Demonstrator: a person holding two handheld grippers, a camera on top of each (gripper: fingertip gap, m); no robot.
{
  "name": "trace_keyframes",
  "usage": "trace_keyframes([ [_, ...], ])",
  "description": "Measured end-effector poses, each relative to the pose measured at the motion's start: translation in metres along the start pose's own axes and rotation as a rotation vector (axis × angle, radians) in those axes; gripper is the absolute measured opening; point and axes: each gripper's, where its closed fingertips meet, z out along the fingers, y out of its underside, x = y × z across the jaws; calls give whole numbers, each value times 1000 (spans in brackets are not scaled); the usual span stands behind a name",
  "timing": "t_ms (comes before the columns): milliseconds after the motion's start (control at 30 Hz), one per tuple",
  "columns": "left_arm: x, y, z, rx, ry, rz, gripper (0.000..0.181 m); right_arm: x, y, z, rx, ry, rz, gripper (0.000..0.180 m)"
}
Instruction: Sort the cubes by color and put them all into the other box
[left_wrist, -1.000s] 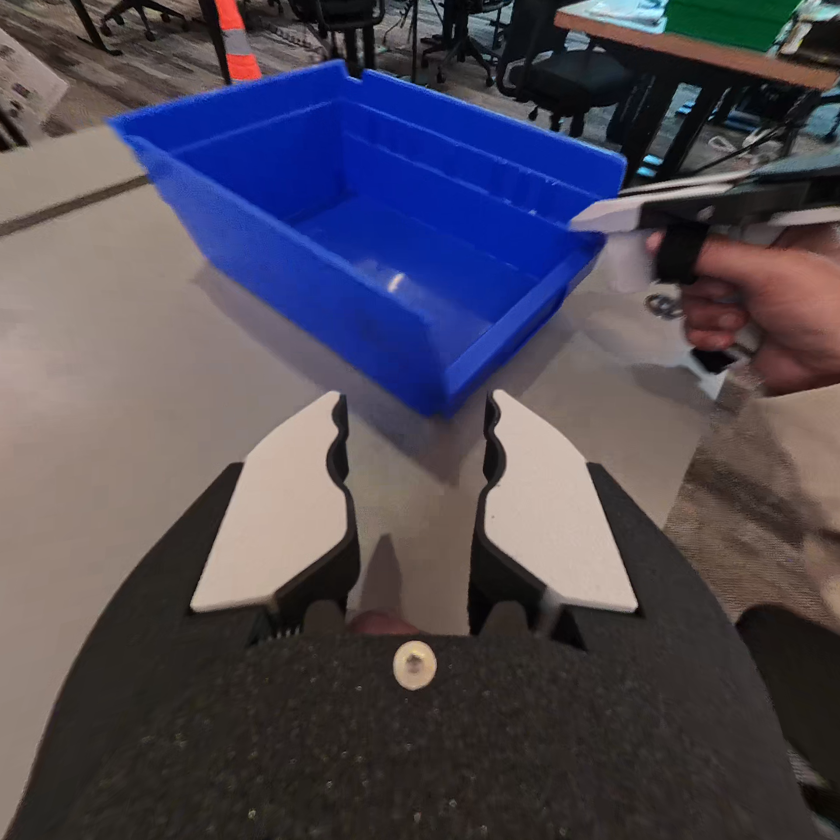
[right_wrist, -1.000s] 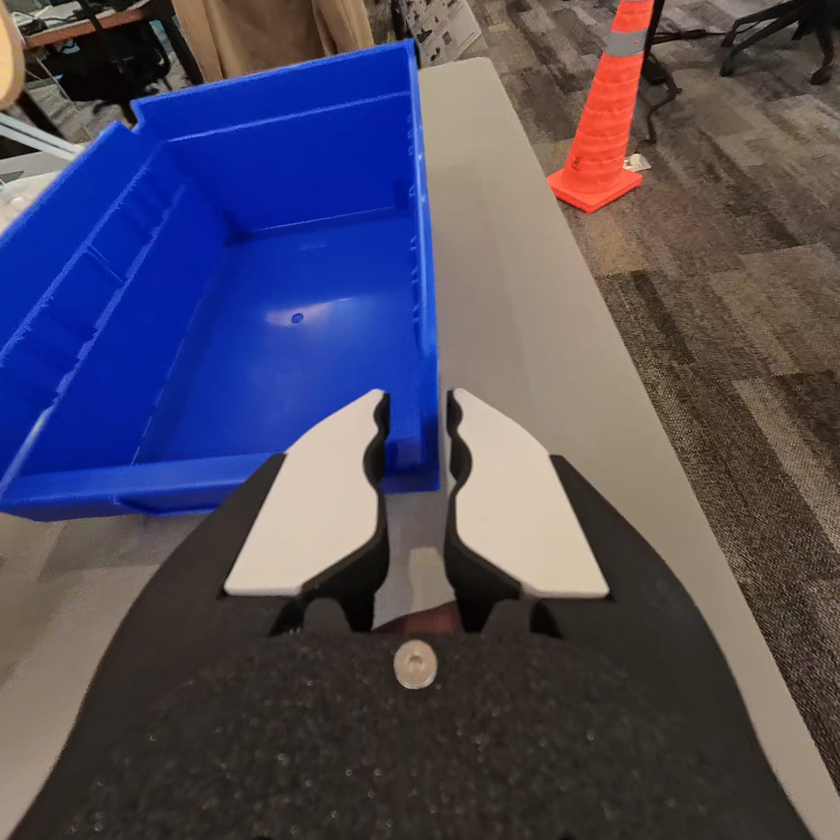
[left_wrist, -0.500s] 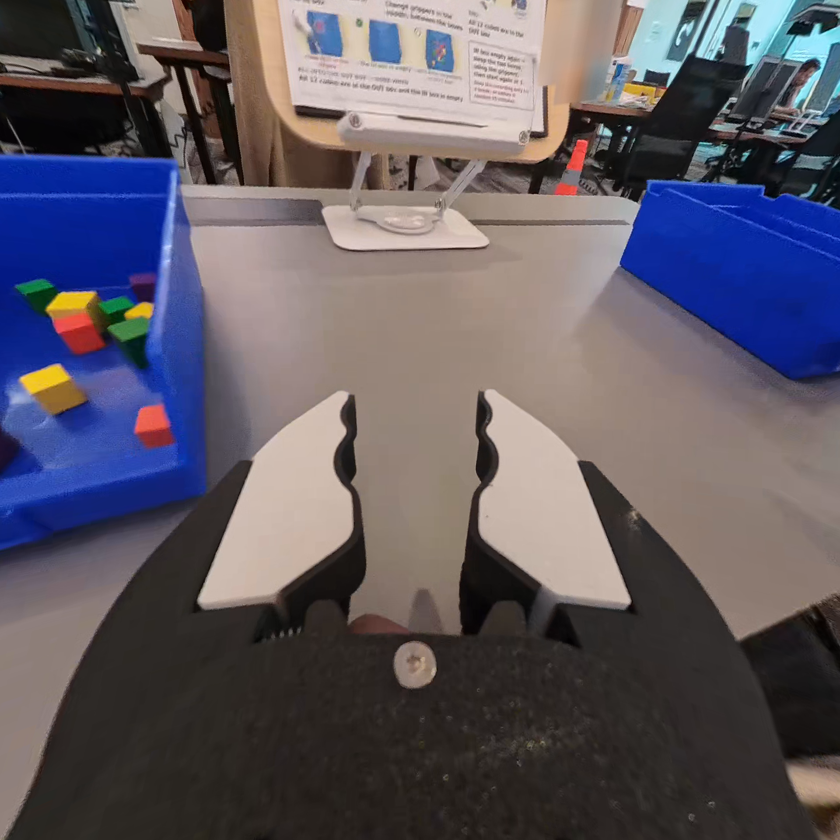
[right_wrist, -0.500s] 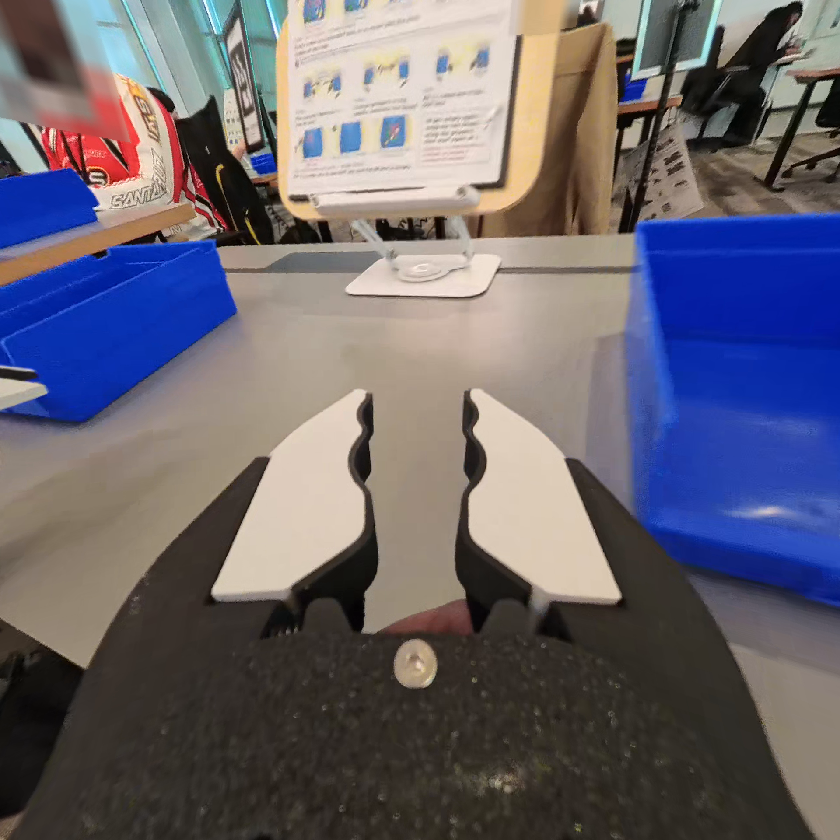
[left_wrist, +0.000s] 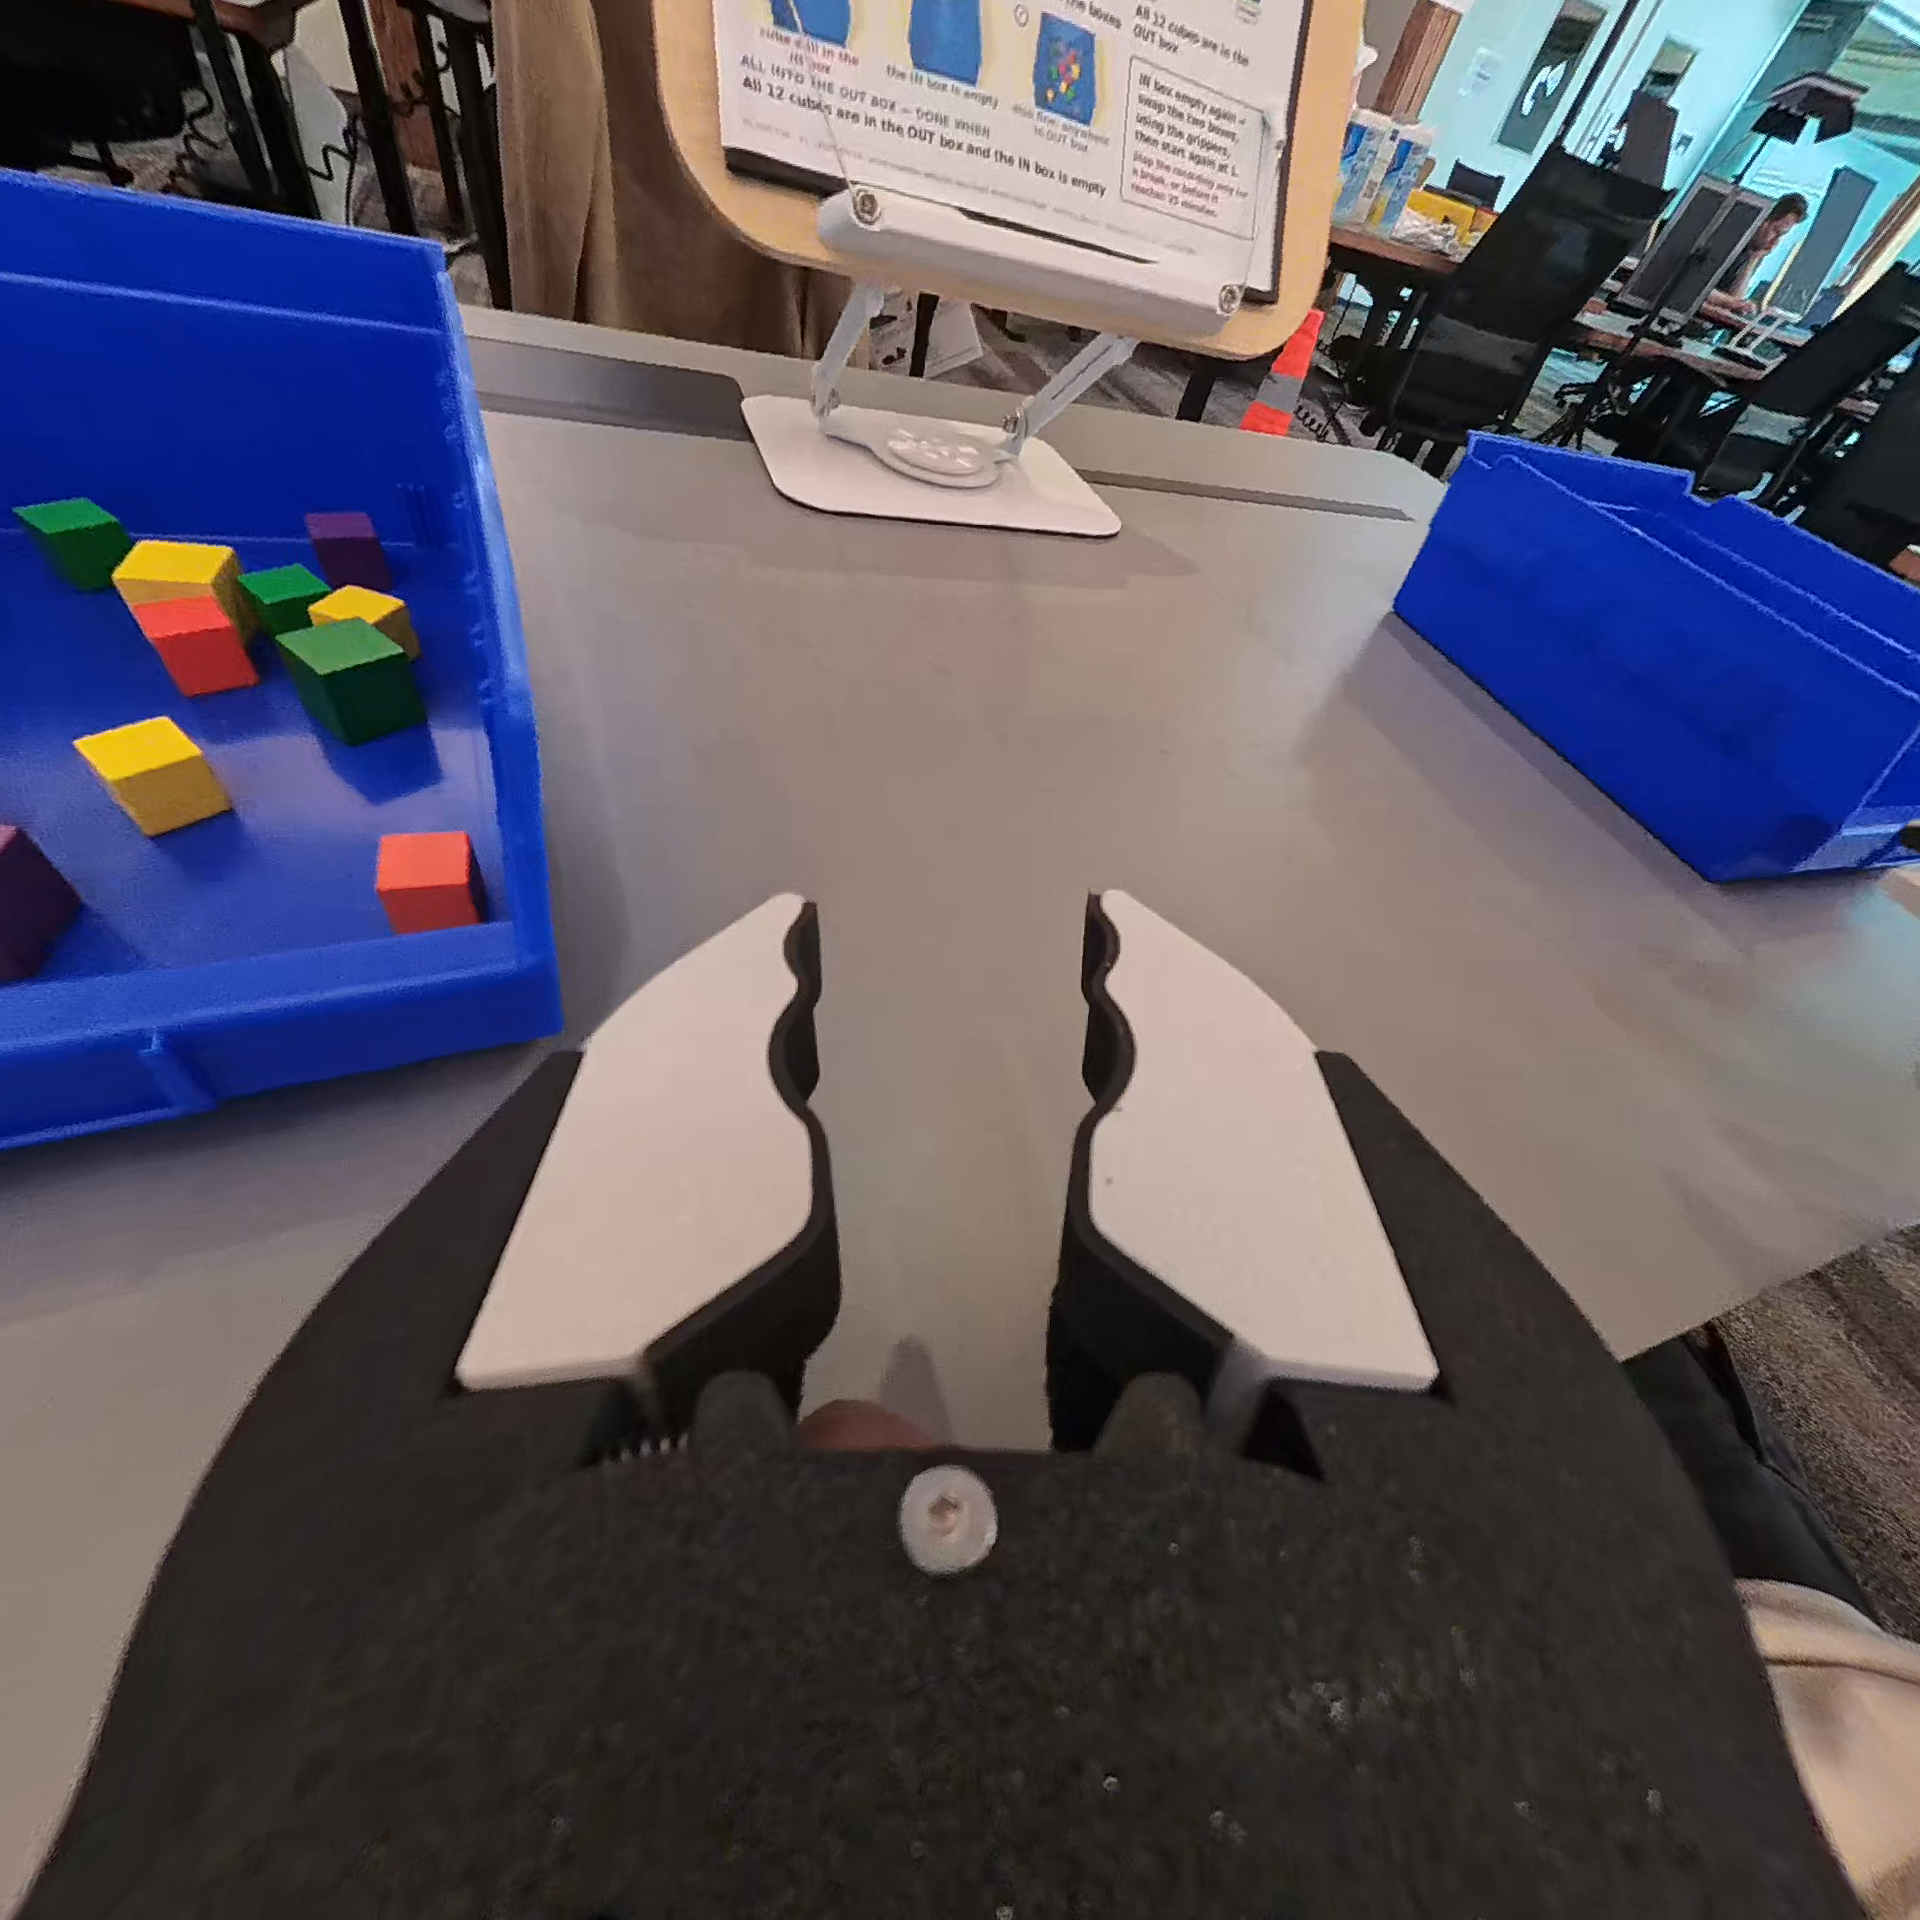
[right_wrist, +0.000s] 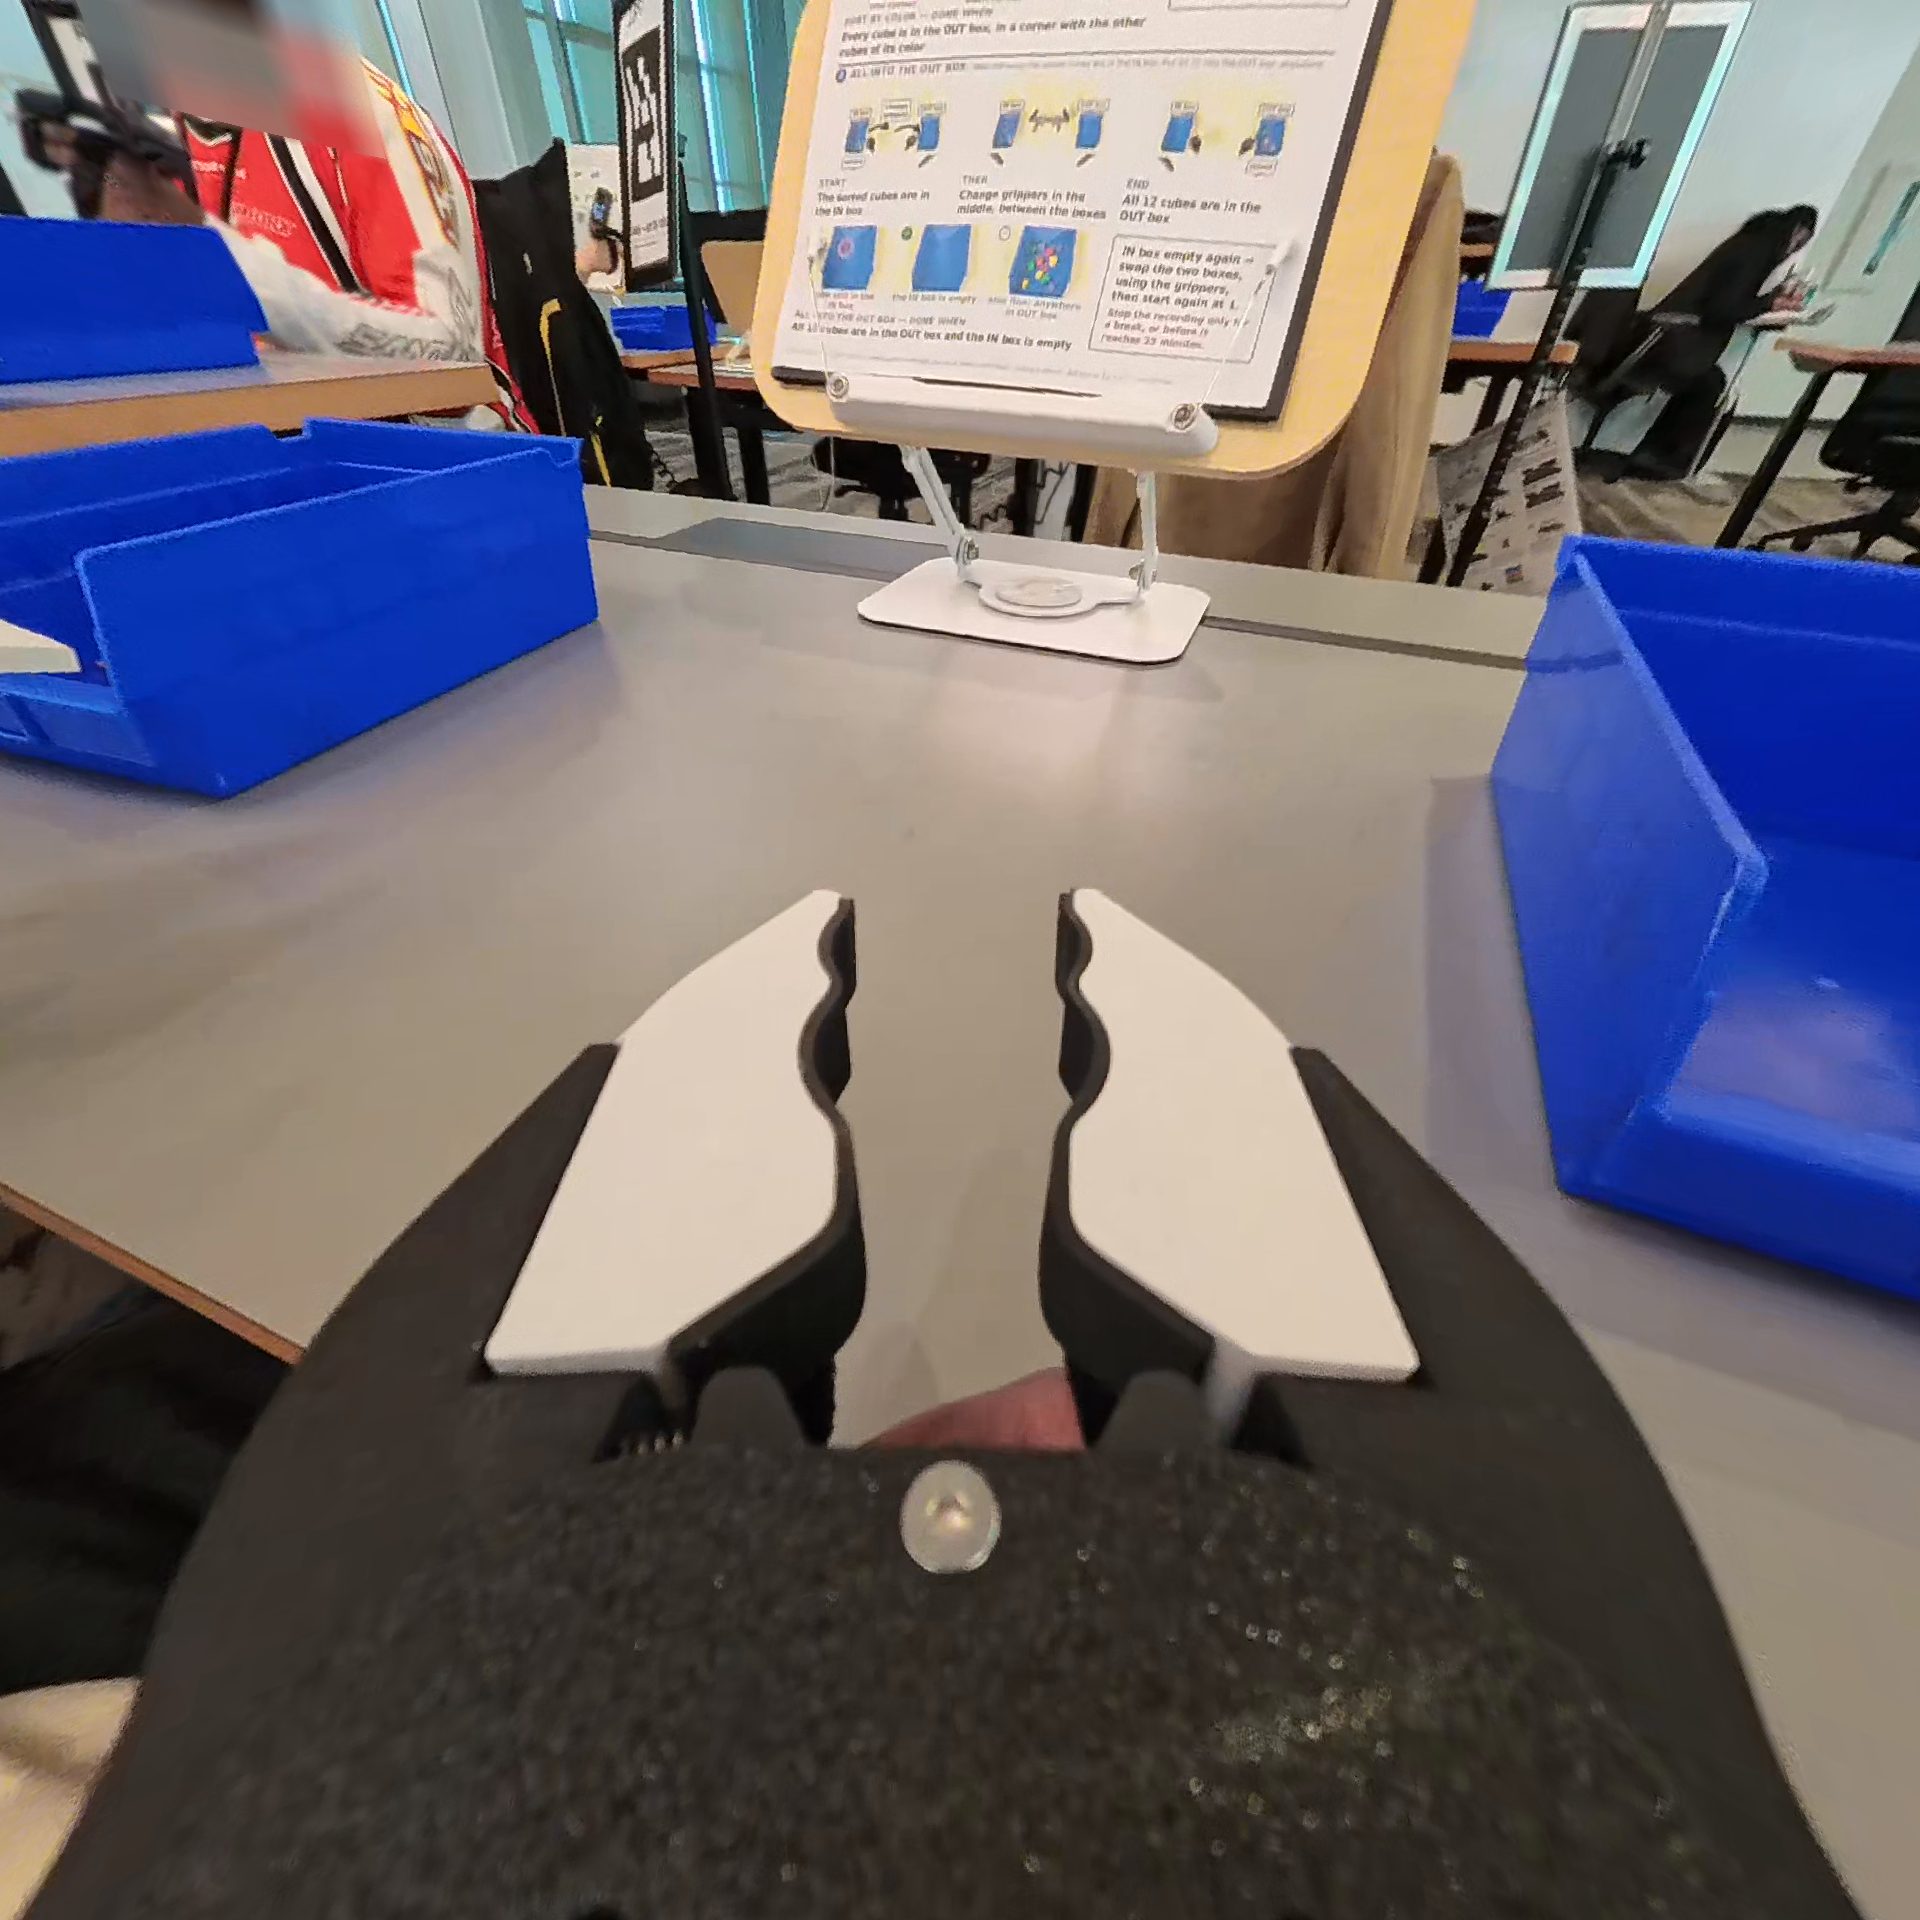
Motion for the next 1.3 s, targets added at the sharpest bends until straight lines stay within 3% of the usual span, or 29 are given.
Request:
trace_keyframes([
  [300,13,7,3,-10,82,-32,47,-5,14,7,-42,-70,88,37],
  [433,8,-30,-14,-2,170,17,51,-6,15,7,-50,-87,119,37],
  [567,-67,-77,-16,-114,32,278,38,-2,14,6,-42,-71,75,36],
  [667,-124,-105,11,-261,-29,438,44,0,15,8,-46,-83,99,36],
  [800,-166,-80,61,-617,33,706,47,-5,19,13,-65,-124,162,35],
  [900,-177,-47,89,-824,103,743,47,-6,18,13,-68,-125,162,35],
  [1133,-199,-11,130,-996,114,761,47,-4,19,14,-74,-127,185,35],
  [1200,-199,4,132,-1048,149,731,32,-2,20,14,-80,-126,186,35],
  [1300,-196,9,129,-1066,187,712,29,-1,20,14,-84,-132,199,34],
])
